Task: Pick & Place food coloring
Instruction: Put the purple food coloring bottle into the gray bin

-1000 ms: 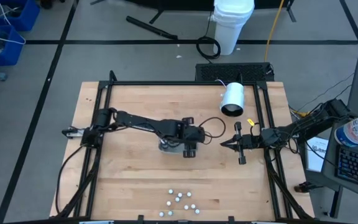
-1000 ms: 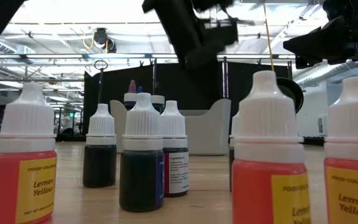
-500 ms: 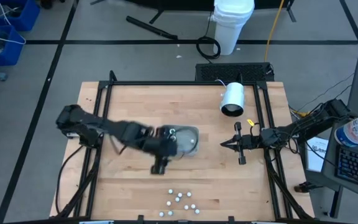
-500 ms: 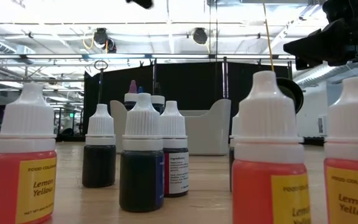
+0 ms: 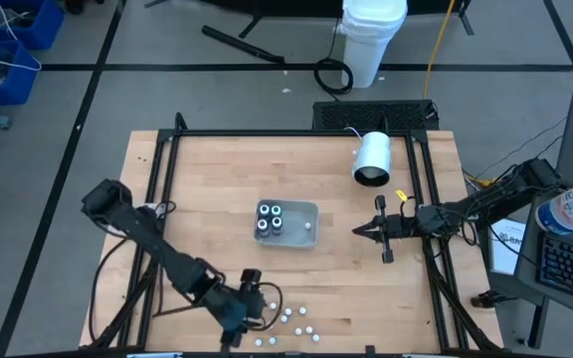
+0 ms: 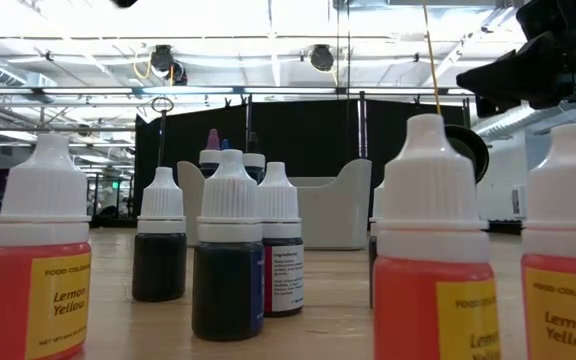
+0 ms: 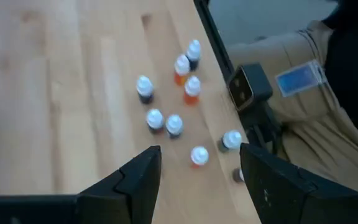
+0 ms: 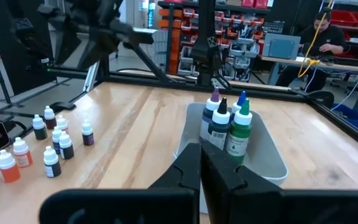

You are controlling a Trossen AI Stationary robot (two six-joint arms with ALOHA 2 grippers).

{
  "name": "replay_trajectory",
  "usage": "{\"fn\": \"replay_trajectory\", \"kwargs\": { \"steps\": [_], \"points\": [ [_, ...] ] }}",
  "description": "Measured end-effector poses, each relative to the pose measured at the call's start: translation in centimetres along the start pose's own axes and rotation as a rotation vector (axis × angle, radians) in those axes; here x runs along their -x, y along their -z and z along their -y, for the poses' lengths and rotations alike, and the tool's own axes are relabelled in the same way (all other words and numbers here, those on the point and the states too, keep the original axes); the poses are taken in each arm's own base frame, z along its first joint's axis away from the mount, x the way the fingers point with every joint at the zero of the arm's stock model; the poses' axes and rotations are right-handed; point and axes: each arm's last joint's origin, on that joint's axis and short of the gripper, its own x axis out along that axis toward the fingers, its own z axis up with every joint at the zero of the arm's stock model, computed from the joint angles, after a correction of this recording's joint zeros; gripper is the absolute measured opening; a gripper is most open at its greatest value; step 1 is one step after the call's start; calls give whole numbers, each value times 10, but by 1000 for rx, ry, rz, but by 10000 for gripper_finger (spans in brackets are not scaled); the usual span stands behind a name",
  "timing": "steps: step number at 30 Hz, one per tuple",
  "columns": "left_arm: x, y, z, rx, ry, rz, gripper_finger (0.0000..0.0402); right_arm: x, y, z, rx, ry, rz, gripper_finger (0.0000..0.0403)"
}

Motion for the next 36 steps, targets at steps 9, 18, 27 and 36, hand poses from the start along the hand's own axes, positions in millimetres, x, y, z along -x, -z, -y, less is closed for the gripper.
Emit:
{"fn": "replay_trajectory", "kwargs": {
  "steps": [9, 18, 27, 36],
  "points": [
    [-23, 14, -16, 83, -114, 3, 223, 0, 1, 0, 0, 0, -7, 0],
    [-70, 28, -39, 91, -51, -144, 223, 0, 2, 0, 4, 0, -21, 0],
    [-75, 30, -46, 93, -68, -167, 223, 0, 2, 0, 2, 0, -16, 0],
    [-75, 30, -40, 55, -55, -144, 223, 0, 2, 0, 4, 0, -15, 0]
  ]
}}
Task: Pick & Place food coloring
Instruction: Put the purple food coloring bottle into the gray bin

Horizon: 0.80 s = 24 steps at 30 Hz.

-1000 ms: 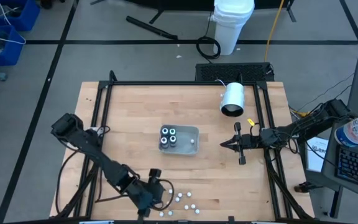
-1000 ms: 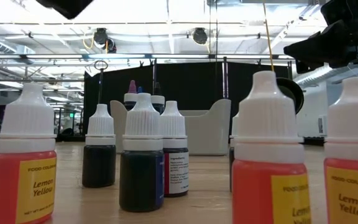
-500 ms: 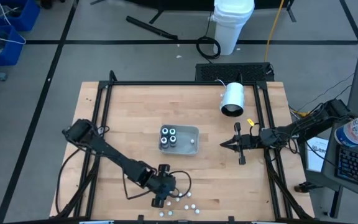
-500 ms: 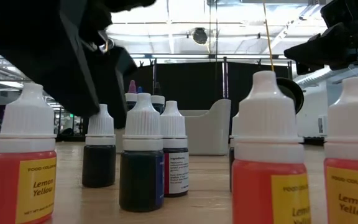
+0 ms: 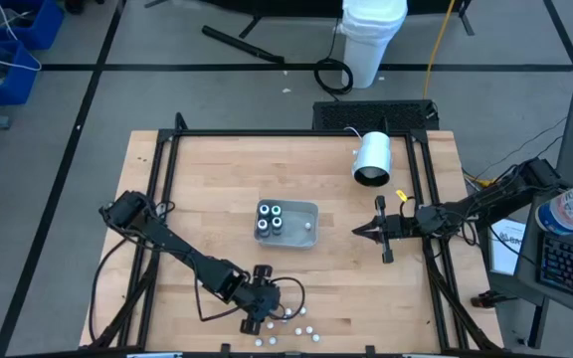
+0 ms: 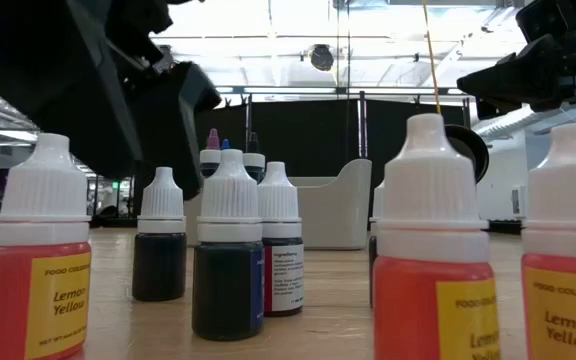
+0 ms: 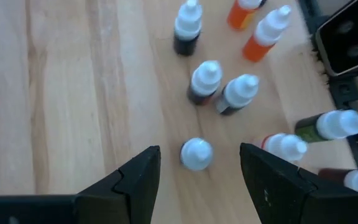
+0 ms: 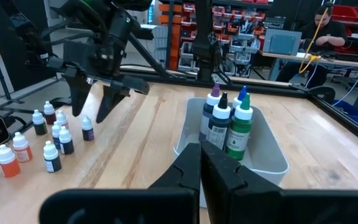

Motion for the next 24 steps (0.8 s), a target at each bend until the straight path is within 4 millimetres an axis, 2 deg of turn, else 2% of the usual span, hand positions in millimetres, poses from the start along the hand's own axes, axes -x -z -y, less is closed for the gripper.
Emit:
{"fn": "replay_trajectory", "kwargs": {
  "steps": [9, 24],
  "points": [
    [0, -2, -3, -18, 3, 6, 223, 0, 0, 0, -1, 0, 3, 0],
    [-13, 4, -6, -30, 4, -33, 223, 0, 0, 0, 0, 3, 2, 0]
  ]
}}
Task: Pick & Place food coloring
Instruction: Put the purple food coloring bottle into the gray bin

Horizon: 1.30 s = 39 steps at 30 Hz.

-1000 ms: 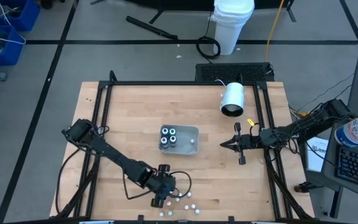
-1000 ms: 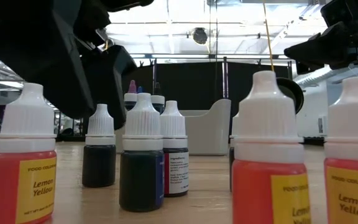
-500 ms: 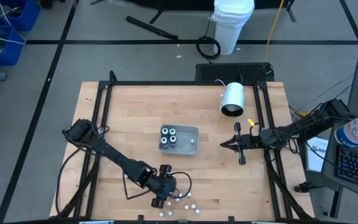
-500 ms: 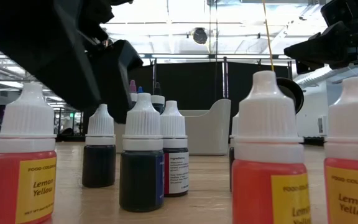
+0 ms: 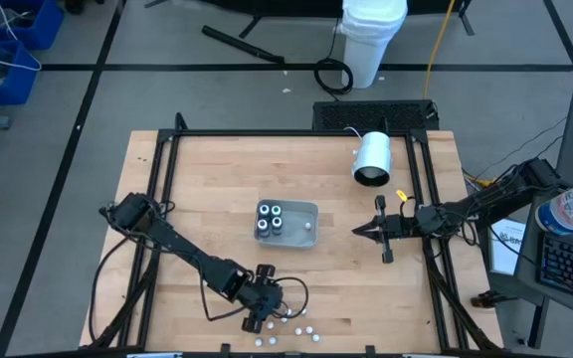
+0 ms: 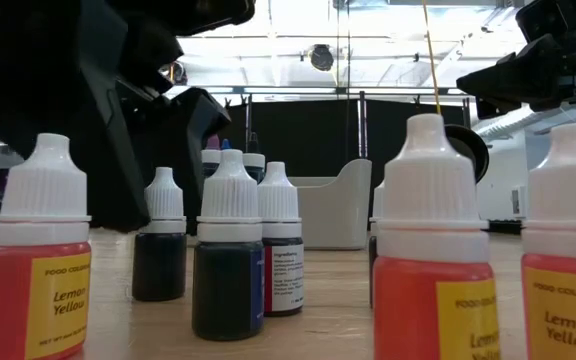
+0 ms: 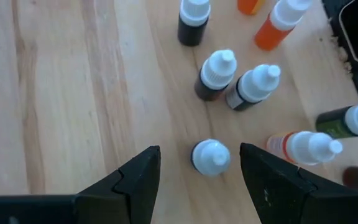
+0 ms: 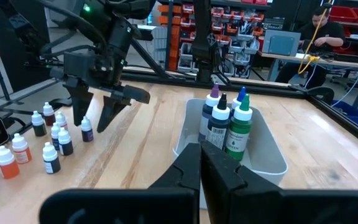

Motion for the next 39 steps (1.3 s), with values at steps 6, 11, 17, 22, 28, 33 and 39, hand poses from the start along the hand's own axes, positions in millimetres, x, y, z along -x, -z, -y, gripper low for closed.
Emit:
{"fn": "replay_trajectory", "kwargs": {
  "steps": [6, 11, 17, 22, 28, 33, 39],
  "points": [
    [0, 0, 0, -13, -2, -4, 210, 0, 0, 0, 0, 0, 1, 0],
    [0, 0, 0, -20, -1, -2, 145, 0, 0, 0, 0, 1, 0, 0],
    [0, 0, 1, -33, 34, -8, 59, 0, 0, 0, 0, 1, 0, 0],
    [0, 0, 3, -57, 51, -12, 57, 0, 0, 0, 0, 1, 0, 0],
    [6, -2, 5, -84, 54, -16, 70, 0, 0, 0, 0, 1, 0, 0],
    [20, -13, 10, -124, 5, -45, 62, 0, 0, 0, 0, 1, 0, 0],
    [46, -36, 19, -218, -74, -94, 63, 0, 0, 0, -2, 1, 0, 0]
  ]
}}
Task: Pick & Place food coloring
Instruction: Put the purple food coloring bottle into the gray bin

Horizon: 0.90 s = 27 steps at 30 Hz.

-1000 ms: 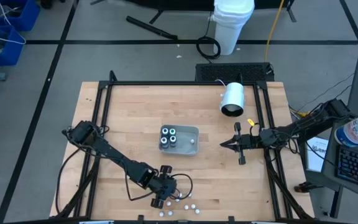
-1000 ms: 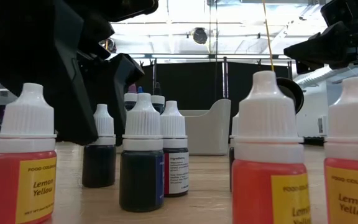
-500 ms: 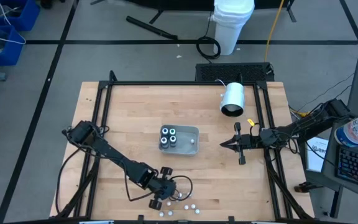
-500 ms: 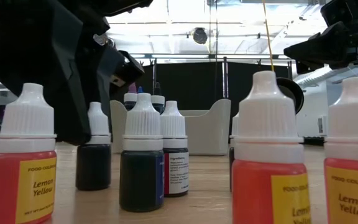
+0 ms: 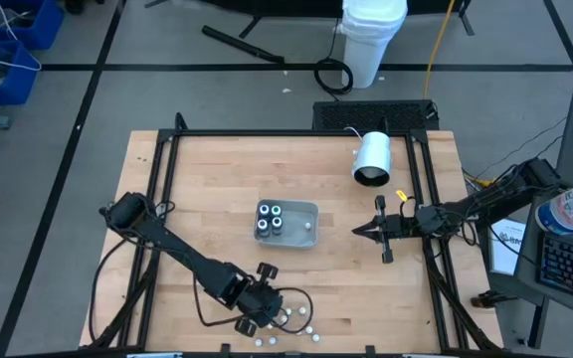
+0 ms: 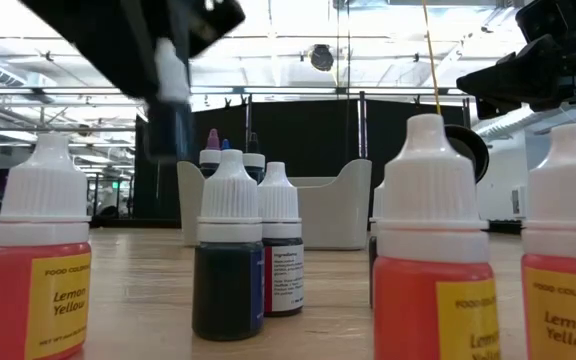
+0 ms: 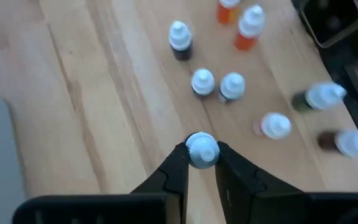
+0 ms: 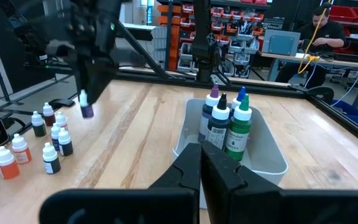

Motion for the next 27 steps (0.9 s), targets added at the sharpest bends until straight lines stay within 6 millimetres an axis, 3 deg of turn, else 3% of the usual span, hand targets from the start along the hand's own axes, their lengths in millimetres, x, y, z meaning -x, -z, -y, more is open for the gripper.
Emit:
{"fn": "replay_trajectory", "kwargs": {
  "steps": [7, 16, 22, 27],
  "points": [
    [31, -25, 5, -159, -3, 39, 65, 0, 0, 0, 0, 0, 0, 0],
    [56, -52, -14, -227, -75, 135, 66, 0, 0, 0, 1, 0, -1, 0],
    [72, -70, -54, -63, -203, 206, 67, 0, 0, 0, 1, 0, -1, 0],
    [72, -70, -94, 51, -267, 198, 67, 0, 0, 0, 2, 0, 0, 0]
  ]
}}
